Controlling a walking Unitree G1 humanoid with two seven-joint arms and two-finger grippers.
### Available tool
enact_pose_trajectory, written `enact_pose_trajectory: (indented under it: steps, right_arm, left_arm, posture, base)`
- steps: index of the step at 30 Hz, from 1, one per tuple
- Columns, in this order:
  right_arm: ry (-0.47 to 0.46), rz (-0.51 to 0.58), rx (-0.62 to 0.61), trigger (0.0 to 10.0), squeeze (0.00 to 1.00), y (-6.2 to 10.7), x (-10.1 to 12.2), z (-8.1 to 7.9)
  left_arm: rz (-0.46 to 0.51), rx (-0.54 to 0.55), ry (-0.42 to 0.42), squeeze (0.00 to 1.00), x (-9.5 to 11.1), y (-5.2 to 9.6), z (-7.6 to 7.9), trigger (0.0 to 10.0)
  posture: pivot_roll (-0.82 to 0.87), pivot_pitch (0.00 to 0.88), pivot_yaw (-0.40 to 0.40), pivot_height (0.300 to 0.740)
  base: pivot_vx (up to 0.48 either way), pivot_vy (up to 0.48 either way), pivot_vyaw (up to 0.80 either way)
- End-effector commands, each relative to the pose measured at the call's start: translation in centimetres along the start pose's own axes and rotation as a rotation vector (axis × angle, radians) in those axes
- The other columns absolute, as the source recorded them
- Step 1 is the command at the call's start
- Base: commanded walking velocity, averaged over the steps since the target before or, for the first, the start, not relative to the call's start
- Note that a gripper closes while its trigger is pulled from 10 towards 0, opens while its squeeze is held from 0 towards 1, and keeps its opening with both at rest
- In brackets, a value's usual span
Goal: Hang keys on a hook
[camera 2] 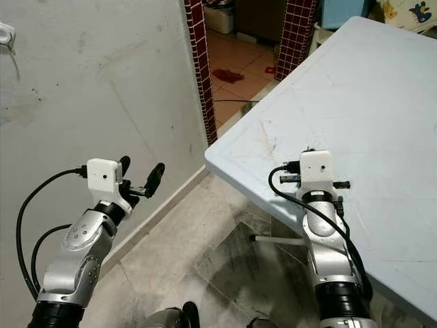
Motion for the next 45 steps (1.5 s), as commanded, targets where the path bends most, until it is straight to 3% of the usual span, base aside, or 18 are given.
enact_pose_trajectory:
  steps: [1, 14, 24, 29, 32, 34, 37, 42, 43, 45]
  right_arm:
    - [0.000, 0.052, 0.008, 0.0, 0.00, -0.1, 1.1, -0.4]
    - [-0.010, 0.173, 0.023, 0.0, 0.00, -0.4, 4.1, -1.2]
    - [-0.245, 0.253, 0.114, 0.0, 0.00, -0.5, 7.5, -2.6]
    - [-0.280, 0.252, 0.175, 0.0, 0.00, -0.5, 7.7, -3.4]
    - [-0.311, 0.246, 0.212, 0.0, 0.00, -0.5, 7.8, -4.0]
    - [-0.372, 0.238, 0.268, 0.0, 0.00, -0.6, 8.2, -4.8]
    - [-0.396, 0.256, 0.314, 0.0, 0.00, -0.5, 8.9, -5.5]
    - [-0.381, 0.280, 0.318, 0.0, 0.00, -0.5, 9.5, -5.8]
    - [-0.365, 0.286, 0.318, 0.0, 0.00, -0.4, 9.6, -5.7]
    - [-0.346, 0.283, 0.306, 0.0, 0.00, -0.3, 9.3, -5.5]
  left_arm:
    - [-0.009, 0.015, -0.006, 0.00, -0.3, 0.1, -0.3, 10.0]
    - [-0.004, 0.012, 0.001, 0.00, -0.2, -0.1, -0.1, 10.0]
    - [-0.001, 0.027, -0.002, 0.00, -0.2, -0.4, -0.2, 10.0]
    - [0.005, 0.037, -0.007, 0.00, -0.1, -0.6, -0.3, 10.0]
    - [0.020, 0.091, -0.031, 0.00, 0.2, -0.6, -1.3, 10.0]
    - [0.027, 0.187, -0.059, 0.00, 0.5, -0.6, -2.9, 10.0]
    - [0.030, 0.259, -0.093, 0.00, 0.8, -0.6, -4.1, 10.0]
    - [0.056, 0.323, -0.129, 0.00, 1.4, -0.2, -4.9, 10.0]
    - [0.095, 0.350, -0.171, 0.00, 2.3, 0.0, -5.2, 10.0]
    - [0.125, 0.350, -0.171, 0.00, 3.0, 0.0, -5.0, 10.0]
  posture:
    - [-0.02, 0.161, 0.127, 0.740]
    - [-0.03, 0.159, 0.120, 0.740]
    - [-0.04, 0.156, 0.114, 0.740]
    - [-0.03, 0.149, 0.109, 0.740]
    - [-0.03, 0.146, 0.103, 0.740]
    - [-0.02, 0.143, 0.099, 0.740]
    - [-0.02, 0.139, 0.095, 0.740]
    - [-0.01, 0.137, 0.095, 0.740]
    - [-0.02, 0.137, 0.094, 0.740]
    - [-0.02, 0.135, 0.094, 0.740]
  base:
    - [0.000, 0.000, 0.00]
    - [0.000, 0.000, 0.00]
    - [0.000, 0.000, 0.00]
    - [0.000, 0.000, 0.00]
    - [0.000, 0.000, 0.00]
    - [0.000, 0.000, 0.00]
    - [0.000, 0.000, 0.00]
    - [0.000, 0.000, 0.00]
    - [0.000, 0.000, 0.00]
    - [0.000, 0.000, 0.00]
Point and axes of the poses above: a point about 5 cm out from each wrist's last joint towards the gripper, its own y axis pointing back from the gripper into the wrist, its own x axis along the axis of the wrist's last joint, z = x × y, the point moved 2 cm from there along -y, pointing out of the wrist towards the gripper, and after that the axes turned 11 degrees about -y, right-handed, at the moved point
